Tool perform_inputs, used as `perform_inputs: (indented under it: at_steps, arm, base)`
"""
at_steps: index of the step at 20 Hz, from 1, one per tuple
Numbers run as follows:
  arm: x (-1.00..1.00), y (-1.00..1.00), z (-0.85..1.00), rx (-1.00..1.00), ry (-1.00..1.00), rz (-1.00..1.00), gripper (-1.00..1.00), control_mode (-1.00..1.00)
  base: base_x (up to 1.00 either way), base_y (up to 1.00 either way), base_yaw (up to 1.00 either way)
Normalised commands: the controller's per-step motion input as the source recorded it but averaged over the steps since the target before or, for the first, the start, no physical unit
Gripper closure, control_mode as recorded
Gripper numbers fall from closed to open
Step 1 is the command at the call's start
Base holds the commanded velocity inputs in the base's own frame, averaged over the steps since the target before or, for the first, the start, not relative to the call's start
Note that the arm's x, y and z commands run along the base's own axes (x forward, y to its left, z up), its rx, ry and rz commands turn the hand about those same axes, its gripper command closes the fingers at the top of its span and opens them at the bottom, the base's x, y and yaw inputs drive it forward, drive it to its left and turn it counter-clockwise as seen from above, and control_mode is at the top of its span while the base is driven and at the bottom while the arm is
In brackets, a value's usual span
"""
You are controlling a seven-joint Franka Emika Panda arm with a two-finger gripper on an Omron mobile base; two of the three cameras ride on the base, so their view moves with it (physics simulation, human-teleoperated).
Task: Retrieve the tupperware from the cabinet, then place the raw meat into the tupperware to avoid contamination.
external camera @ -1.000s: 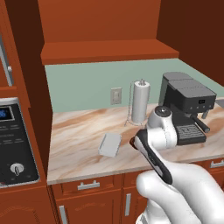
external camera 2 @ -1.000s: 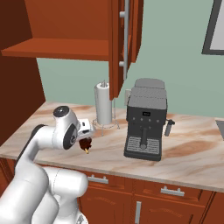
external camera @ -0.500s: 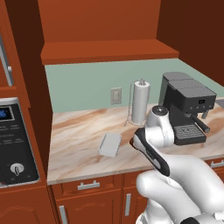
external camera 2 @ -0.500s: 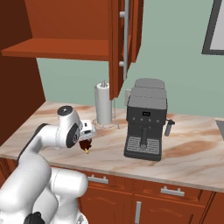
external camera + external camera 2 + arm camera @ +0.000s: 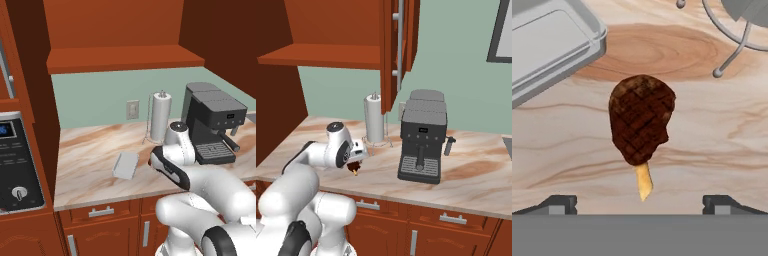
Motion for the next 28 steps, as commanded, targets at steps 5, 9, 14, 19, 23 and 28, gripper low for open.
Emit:
perform_inputs:
  at_steps: [5,9,14,19,23,28]
  arm:
    - [0.0,0.0,-0.49,0.0,-0.03,0.0,-1.0,-1.0]
    - [0.0,0.0,-0.43,0.0,-0.04,0.0,-1.0,-1.0]
    - [0.0,0.02,-0.41,0.0,-0.04,0.0,-1.0,-1.0]
    - [0.0,0.04,-0.38,0.0,-0.03,0.0,-1.0,-1.0]
    - [0.0,0.07,-0.33,0.0,-0.02,0.0,-1.0,-1.0]
    - [0.0,0.07,-0.29,0.0,0.0,0.0,-1.0,-1.0]
  base:
    - [0.0,0.0,0.0]
    - [0.0,0.0,0.0]
    - [0.0,0.0,0.0]
    - [0.0,0.0,0.0]
    - [0.0,0.0,0.0]
    - [0.0,0.0,0.0]
